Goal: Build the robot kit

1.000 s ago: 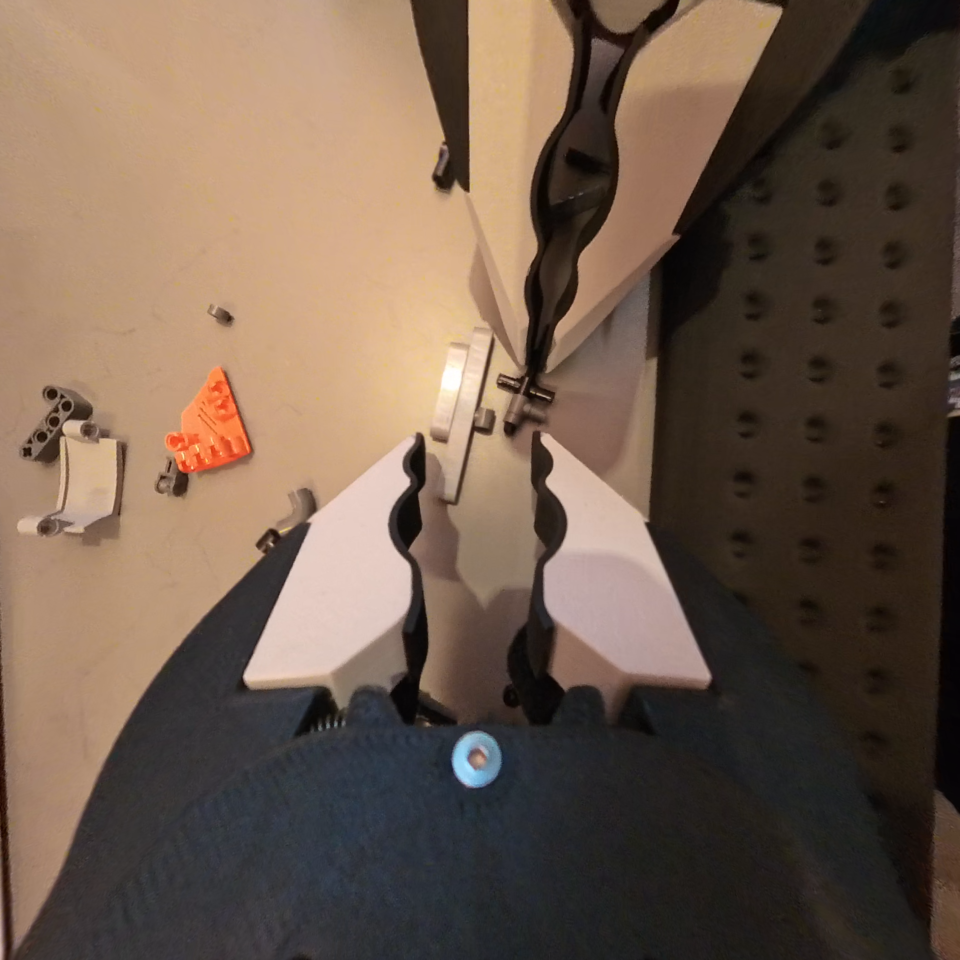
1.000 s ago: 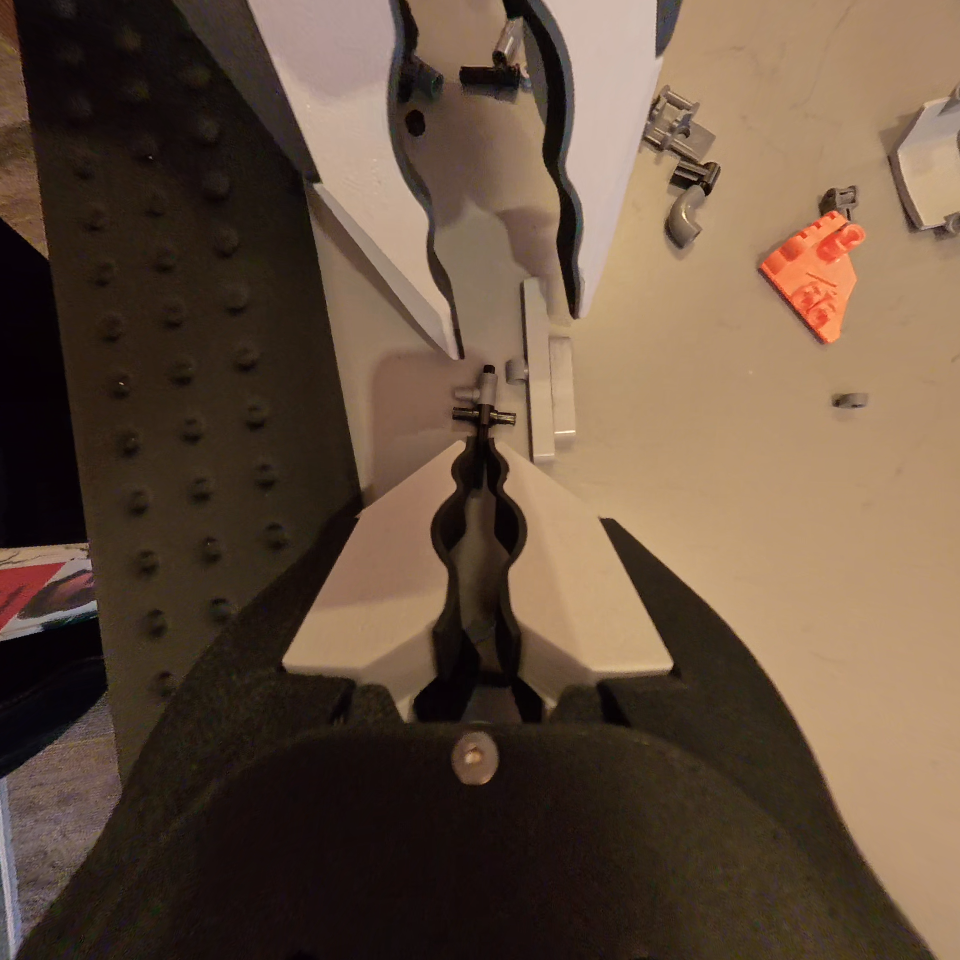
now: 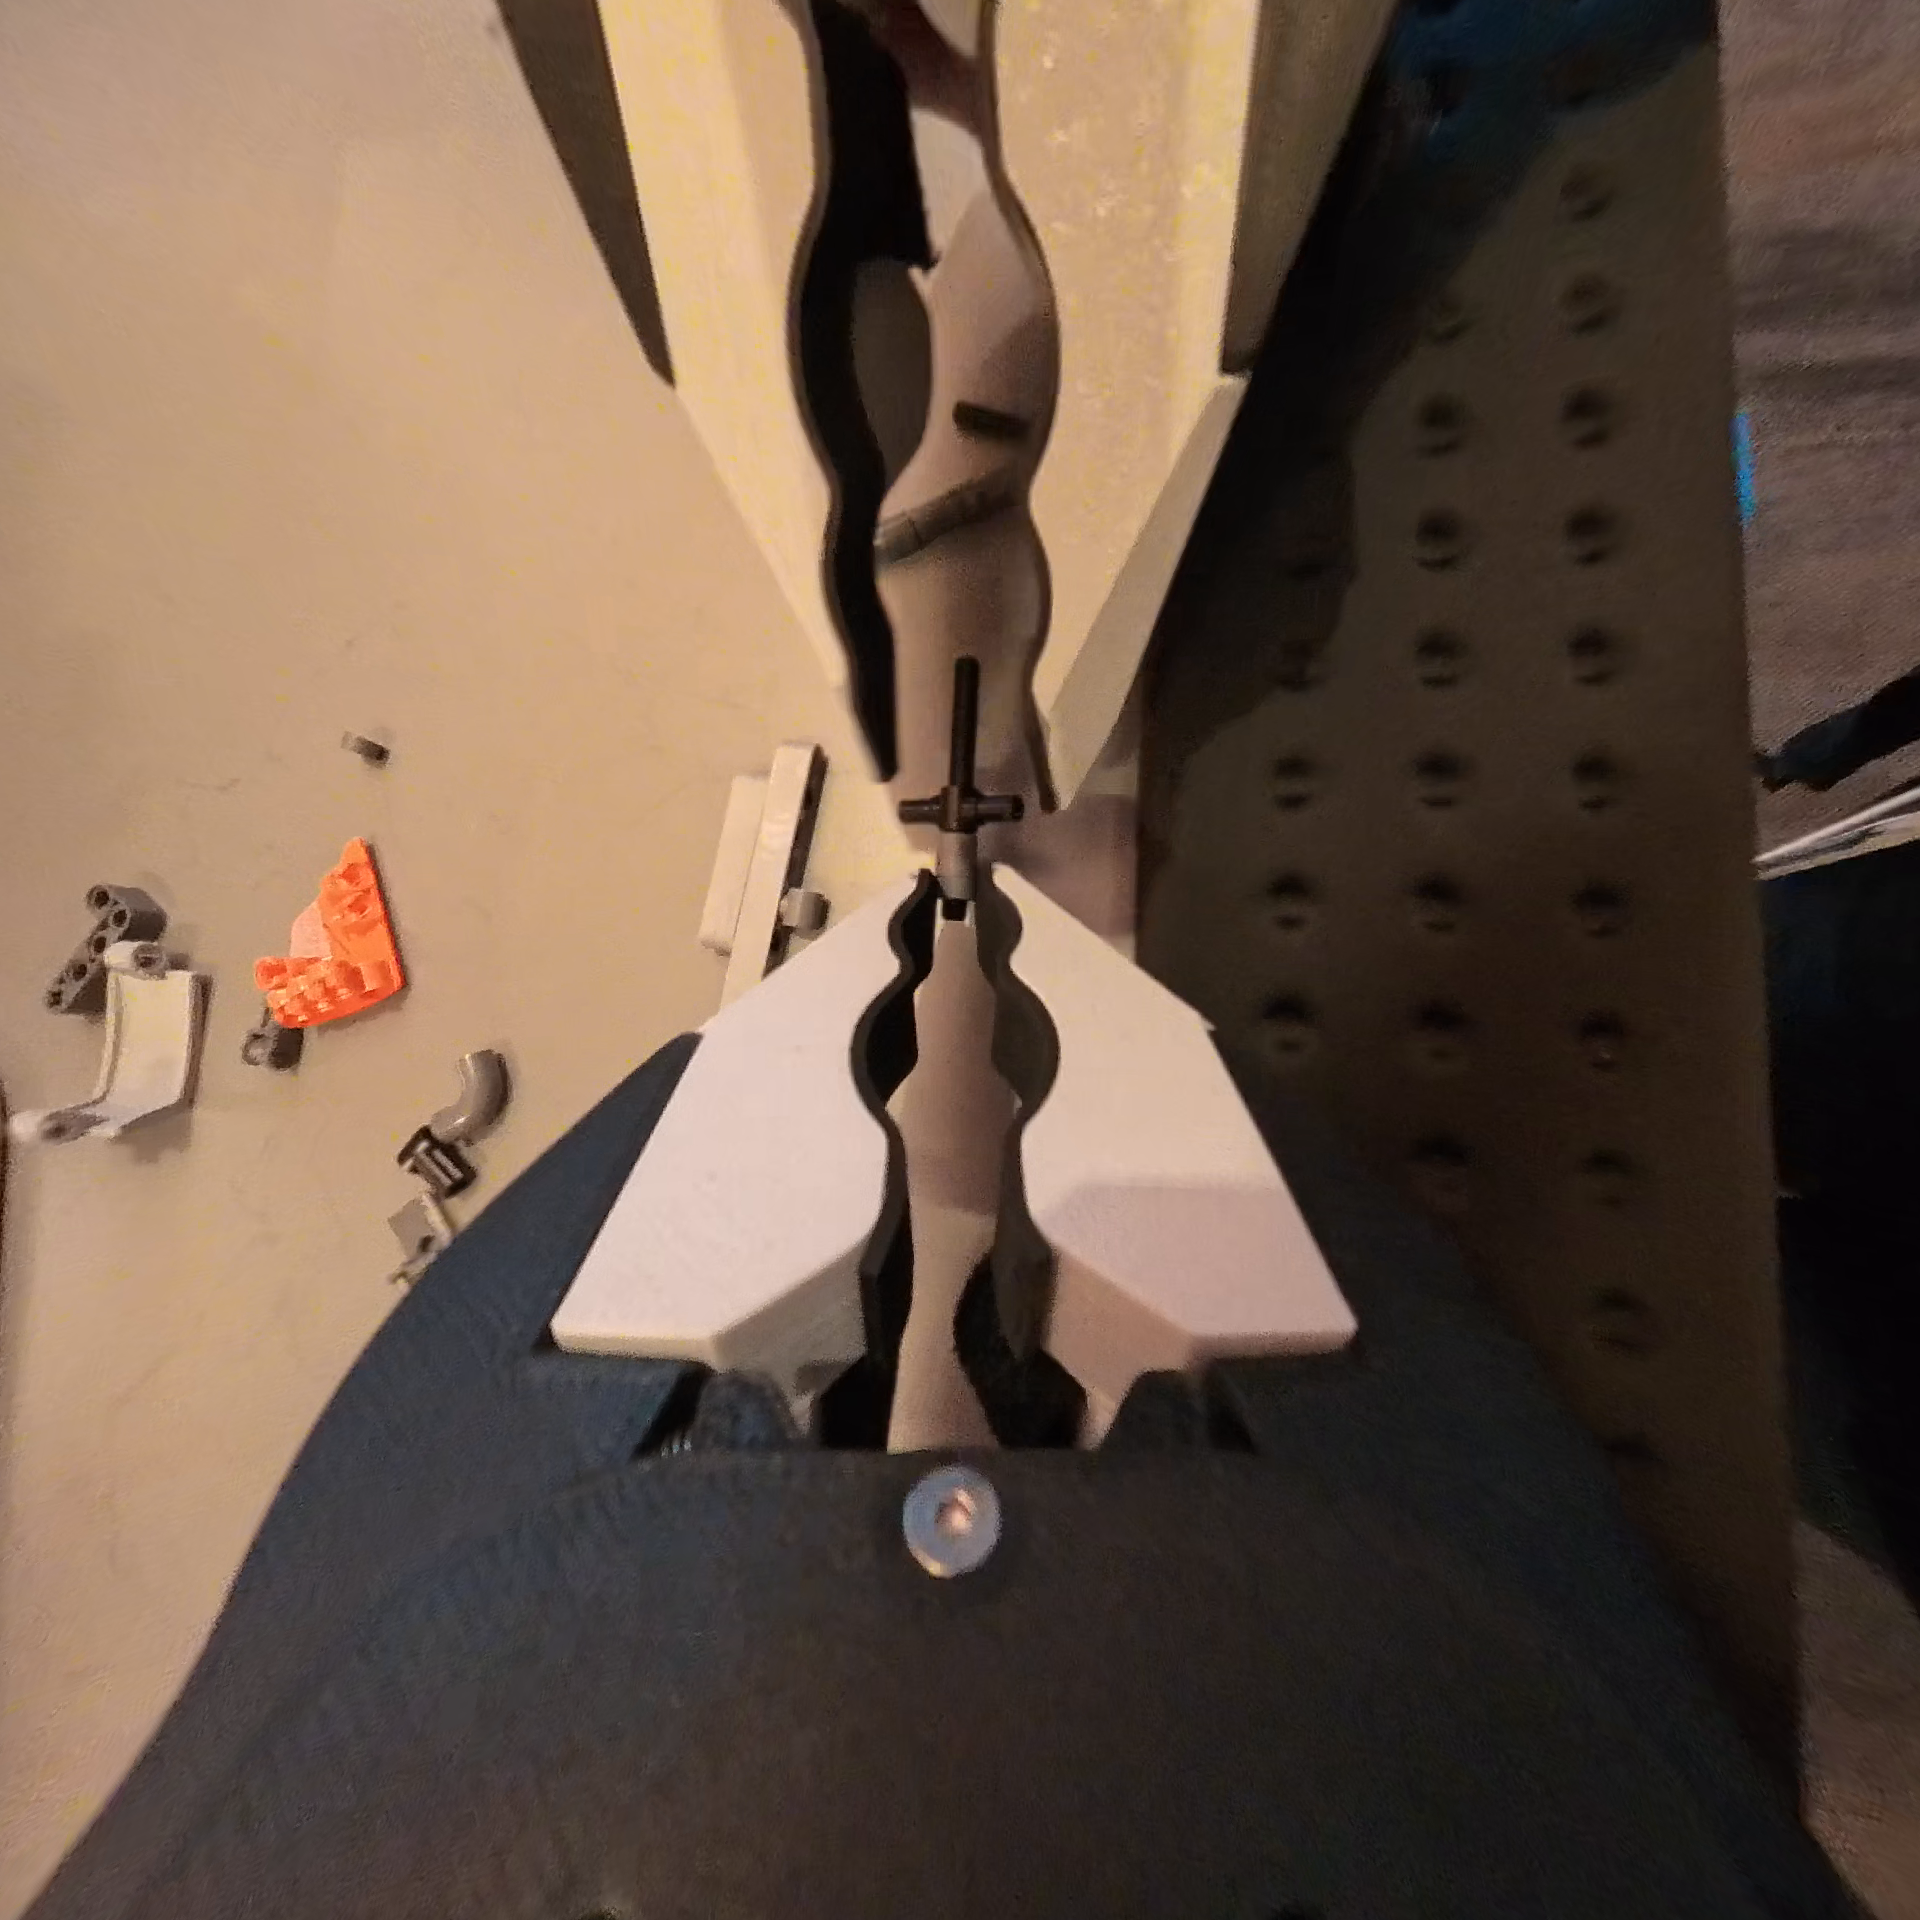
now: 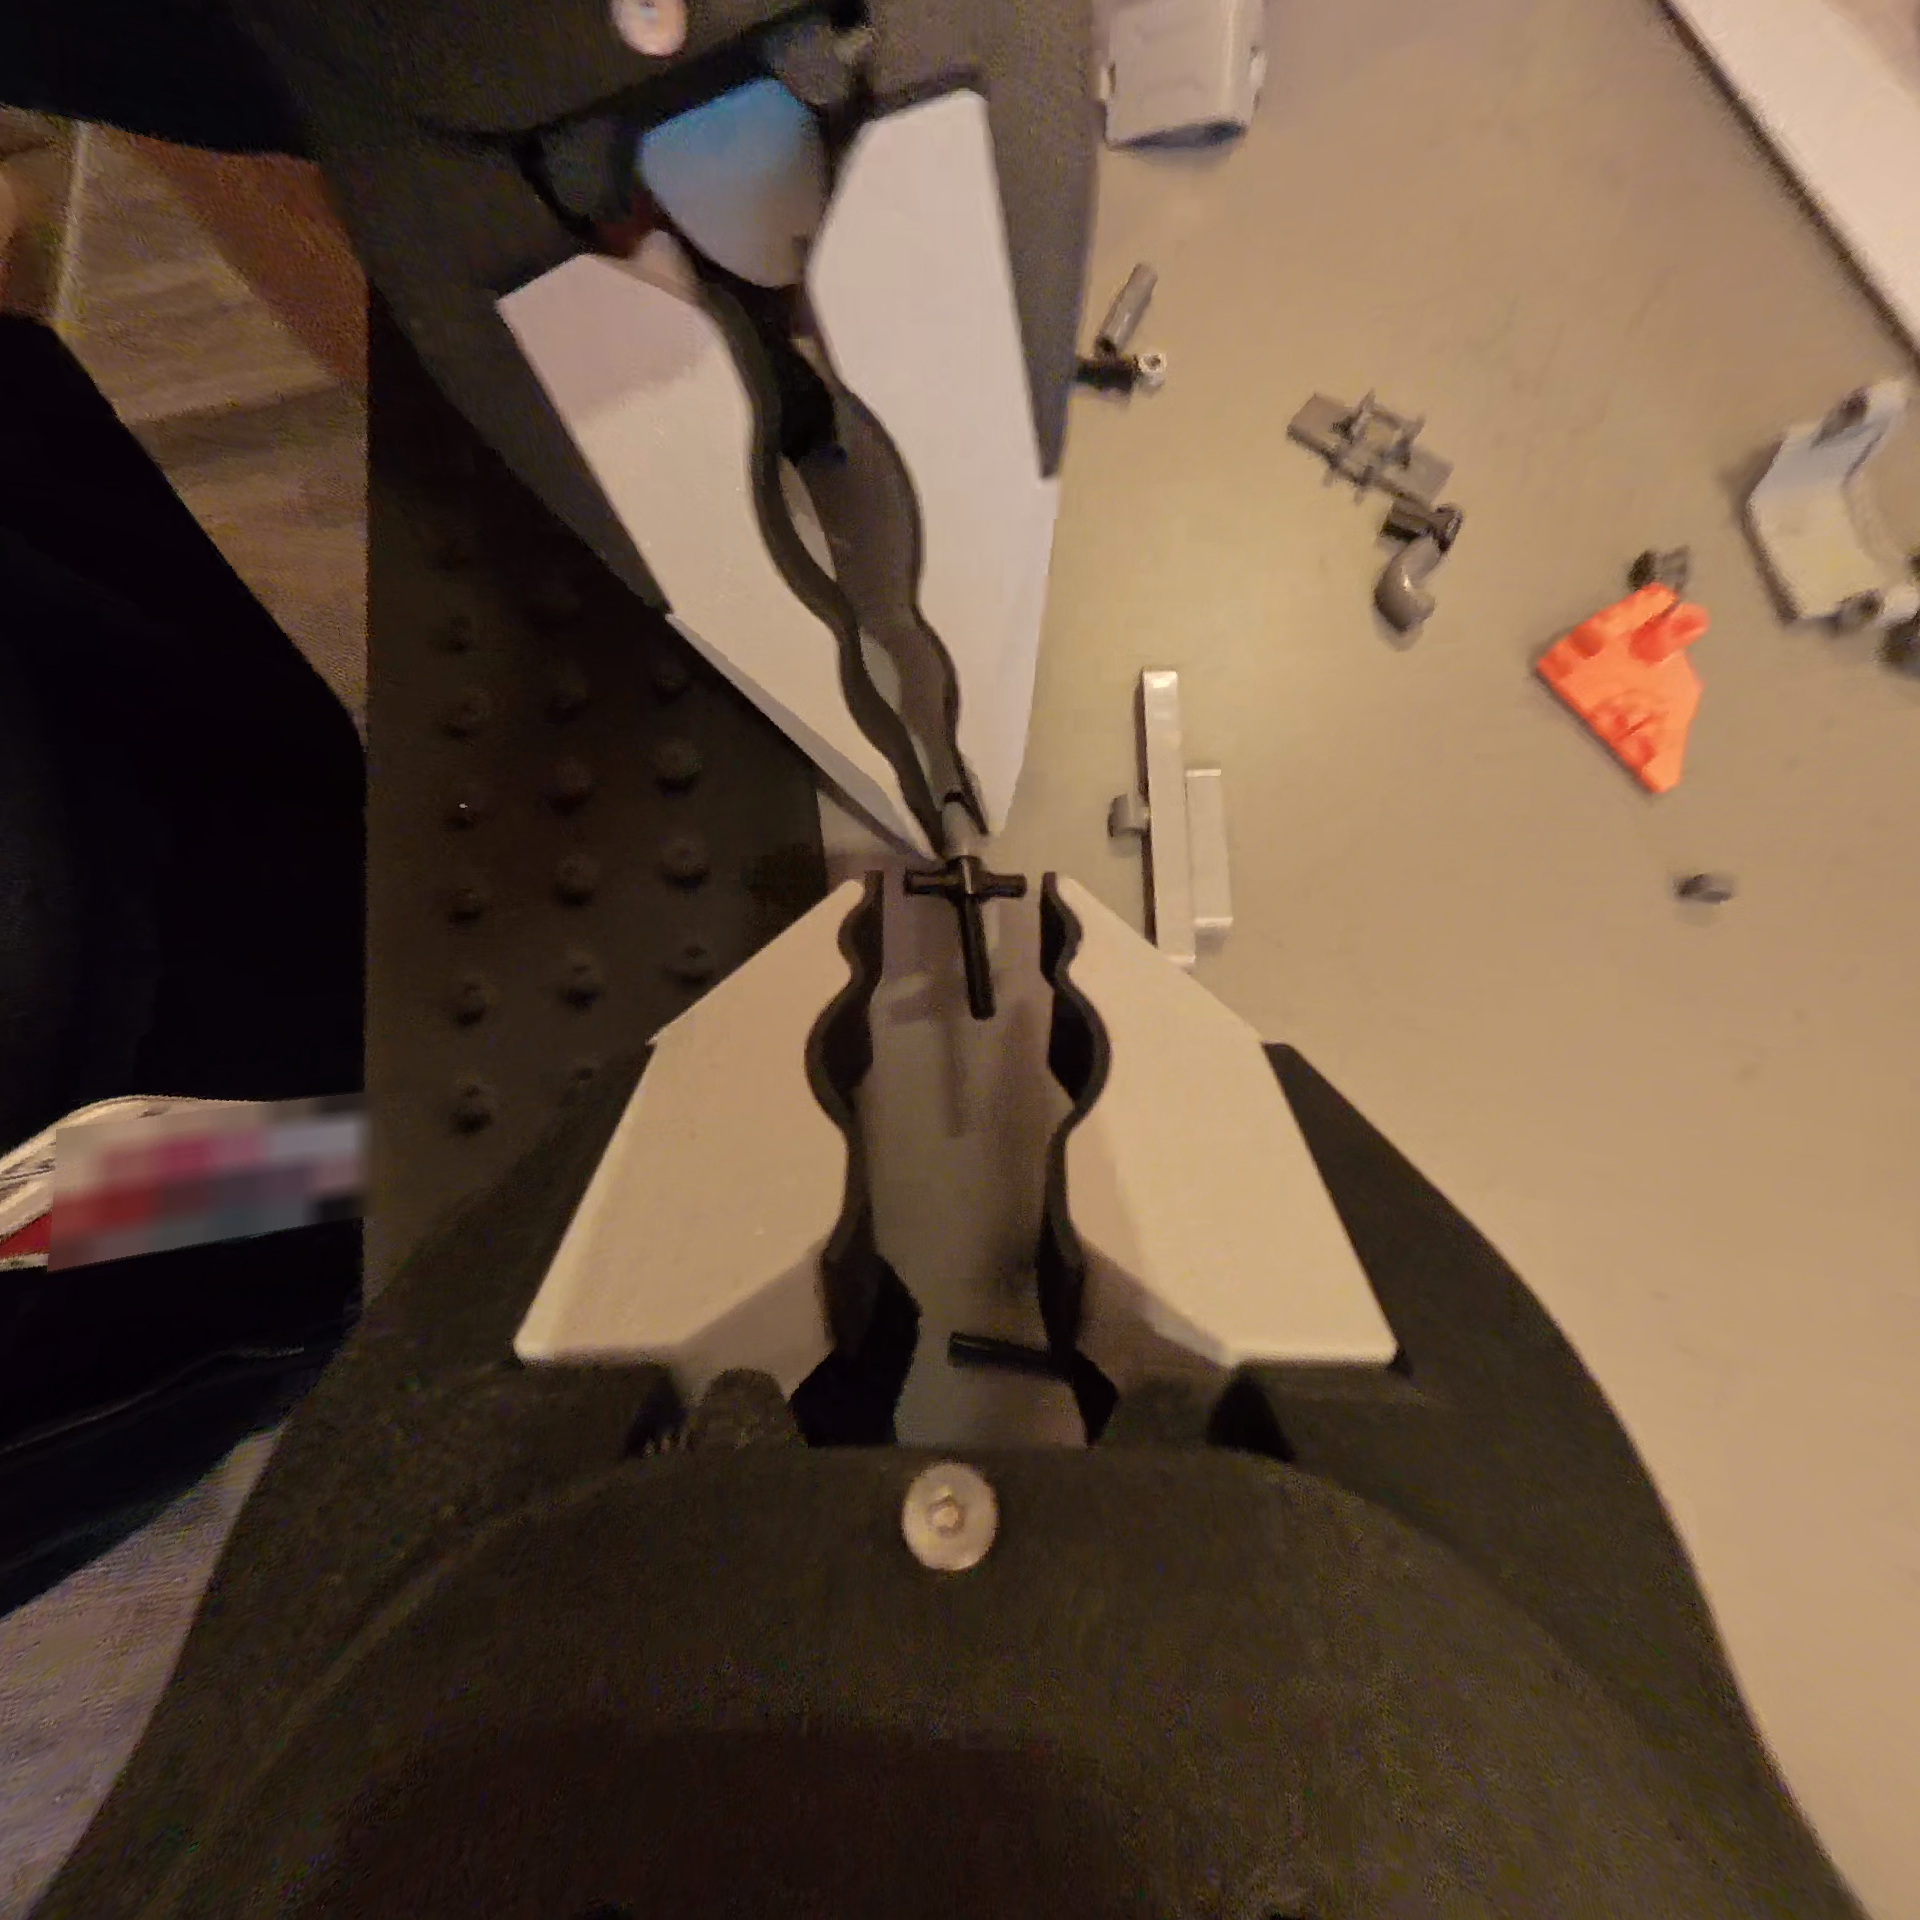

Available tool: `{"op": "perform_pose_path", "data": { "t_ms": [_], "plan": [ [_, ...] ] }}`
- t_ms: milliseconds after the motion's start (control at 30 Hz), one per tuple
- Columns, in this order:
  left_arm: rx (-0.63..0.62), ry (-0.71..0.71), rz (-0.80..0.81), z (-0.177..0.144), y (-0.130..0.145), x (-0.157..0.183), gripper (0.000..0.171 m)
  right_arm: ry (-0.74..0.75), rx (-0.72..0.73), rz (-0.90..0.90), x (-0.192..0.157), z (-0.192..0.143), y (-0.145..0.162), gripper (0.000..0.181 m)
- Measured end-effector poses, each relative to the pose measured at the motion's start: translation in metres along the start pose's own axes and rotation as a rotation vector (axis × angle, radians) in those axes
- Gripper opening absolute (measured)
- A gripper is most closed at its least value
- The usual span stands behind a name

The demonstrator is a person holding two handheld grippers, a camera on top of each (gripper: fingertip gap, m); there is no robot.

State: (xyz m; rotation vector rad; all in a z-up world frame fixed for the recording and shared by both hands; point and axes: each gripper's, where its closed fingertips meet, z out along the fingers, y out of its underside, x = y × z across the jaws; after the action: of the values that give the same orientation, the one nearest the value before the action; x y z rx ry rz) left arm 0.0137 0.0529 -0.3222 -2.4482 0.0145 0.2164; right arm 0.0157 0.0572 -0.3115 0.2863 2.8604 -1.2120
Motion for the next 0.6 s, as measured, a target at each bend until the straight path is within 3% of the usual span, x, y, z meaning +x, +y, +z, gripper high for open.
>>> {"op": "perform_pose_path", "data": {
  "t_ms": [133,300,600],
  "plan": [
    [0.027,0.055,-0.073,-0.005,-0.004,0.0,0.005,0.108,-0.017,-0.165,0.001,0.003,-0.004,0.013],
    [0.035,0.146,-0.157,-0.011,-0.002,0.001,0.005,0.162,-0.004,-0.302,-0.002,0.004,-0.01,0.012],
    [-0.007,0.173,-0.211,-0.017,0.017,0.0,0.005,0.177,-0.02,-0.252,0.008,-0.003,0.002,0.011]
  ]
}}
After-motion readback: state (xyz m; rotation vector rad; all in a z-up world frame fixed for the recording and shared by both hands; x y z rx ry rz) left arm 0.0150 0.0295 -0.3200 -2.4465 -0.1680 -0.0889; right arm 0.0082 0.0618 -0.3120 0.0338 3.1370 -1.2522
